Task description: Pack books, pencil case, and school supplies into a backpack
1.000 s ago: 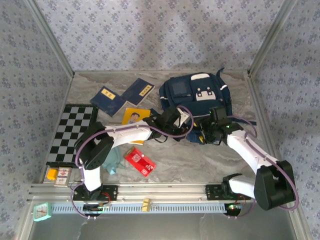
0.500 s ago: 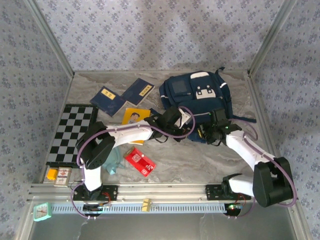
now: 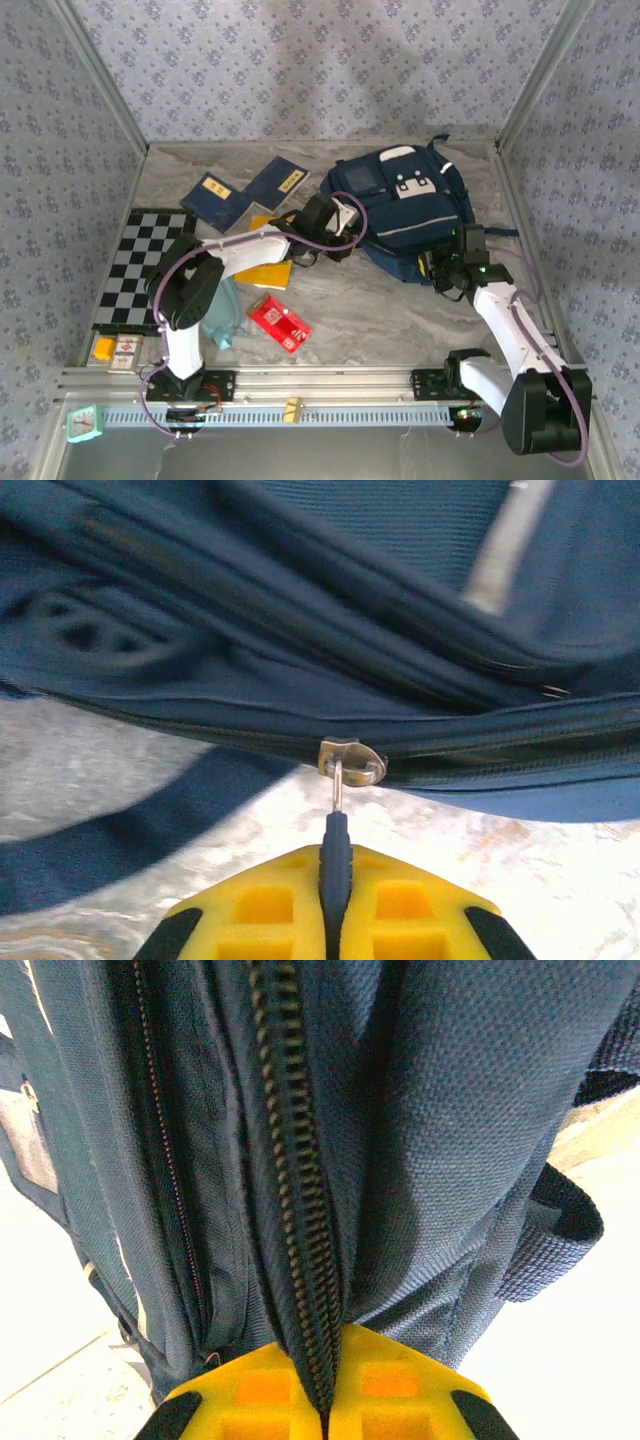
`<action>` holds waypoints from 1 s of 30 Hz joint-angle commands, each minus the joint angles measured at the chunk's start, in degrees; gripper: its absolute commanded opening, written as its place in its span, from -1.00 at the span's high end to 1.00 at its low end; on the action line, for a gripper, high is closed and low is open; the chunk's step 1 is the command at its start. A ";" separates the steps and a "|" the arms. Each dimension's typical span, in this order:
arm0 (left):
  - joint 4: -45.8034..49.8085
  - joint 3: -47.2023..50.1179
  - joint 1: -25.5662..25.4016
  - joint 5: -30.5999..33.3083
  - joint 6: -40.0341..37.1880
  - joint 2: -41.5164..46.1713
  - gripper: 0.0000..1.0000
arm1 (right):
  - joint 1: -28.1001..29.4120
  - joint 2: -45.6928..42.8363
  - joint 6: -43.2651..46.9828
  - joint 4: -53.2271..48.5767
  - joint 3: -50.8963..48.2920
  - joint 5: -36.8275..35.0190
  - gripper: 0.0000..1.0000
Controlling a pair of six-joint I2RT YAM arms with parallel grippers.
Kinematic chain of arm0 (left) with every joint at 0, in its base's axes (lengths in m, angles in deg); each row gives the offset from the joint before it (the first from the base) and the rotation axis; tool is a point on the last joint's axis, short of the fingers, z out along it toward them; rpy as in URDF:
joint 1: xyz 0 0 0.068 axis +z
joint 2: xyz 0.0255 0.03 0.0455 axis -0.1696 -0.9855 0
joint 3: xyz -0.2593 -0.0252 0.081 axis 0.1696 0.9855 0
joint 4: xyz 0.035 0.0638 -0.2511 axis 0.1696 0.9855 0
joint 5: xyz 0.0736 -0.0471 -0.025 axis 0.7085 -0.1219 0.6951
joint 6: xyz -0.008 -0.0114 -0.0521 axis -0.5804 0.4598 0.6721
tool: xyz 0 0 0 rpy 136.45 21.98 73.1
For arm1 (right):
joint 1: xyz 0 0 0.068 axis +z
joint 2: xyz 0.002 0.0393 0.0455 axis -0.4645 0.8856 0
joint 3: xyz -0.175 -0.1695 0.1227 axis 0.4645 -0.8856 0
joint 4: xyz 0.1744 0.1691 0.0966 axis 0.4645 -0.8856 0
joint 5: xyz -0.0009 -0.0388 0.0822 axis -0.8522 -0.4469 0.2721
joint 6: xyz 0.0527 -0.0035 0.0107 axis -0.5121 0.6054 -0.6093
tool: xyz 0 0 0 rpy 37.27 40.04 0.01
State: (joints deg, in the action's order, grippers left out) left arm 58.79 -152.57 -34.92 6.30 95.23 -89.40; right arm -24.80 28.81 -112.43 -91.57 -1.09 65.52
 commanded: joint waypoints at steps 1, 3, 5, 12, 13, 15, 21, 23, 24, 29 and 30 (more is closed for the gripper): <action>1.41 -3.72 3.27 1.60 -0.69 -2.96 1.00 | -2.83 -2.39 3.48 -4.20 -0.23 -1.01 1.00; 1.95 -5.42 4.62 1.71 -0.53 -4.53 1.00 | -3.44 -3.16 4.74 -6.46 0.55 -1.03 1.00; 2.23 -6.56 5.72 1.90 0.39 -5.65 1.00 | -4.24 -3.80 5.54 -7.40 0.83 -0.53 1.00; 4.92 -13.79 6.63 0.81 -1.37 -9.46 1.00 | -1.47 -4.06 4.91 -5.95 1.43 -0.76 1.00; 5.21 -15.14 6.68 0.77 -1.61 -10.09 1.00 | 0.18 -4.23 4.42 -5.79 1.79 -2.08 1.00; 5.23 -17.12 6.63 0.76 -2.10 -11.30 1.00 | 4.03 -4.28 2.77 -5.49 2.54 -5.55 1.00; 6.80 -21.49 7.92 2.12 -1.99 -14.28 1.00 | 13.05 -0.83 -0.82 -0.11 3.03 -11.00 0.80; 8.08 -21.75 8.43 2.09 -2.14 -13.91 1.00 | 13.29 0.50 0.72 1.43 3.36 -9.28 0.57; 9.02 -21.58 8.50 2.40 -2.49 -13.18 1.00 | 13.24 1.11 2.23 1.29 4.02 -8.62 0.42; 11.74 -16.64 8.72 -0.45 -2.33 -5.85 0.56 | 13.38 -0.42 9.28 -5.71 8.10 -9.75 -0.25; 11.37 -14.56 8.85 -2.41 -1.80 -3.74 0.49 | 13.37 -1.14 10.12 -5.74 8.07 -9.29 -0.35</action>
State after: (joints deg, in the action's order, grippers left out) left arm 68.82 -169.35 -26.44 7.54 93.39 -101.07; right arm -11.77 29.73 -106.94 -93.97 4.50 57.26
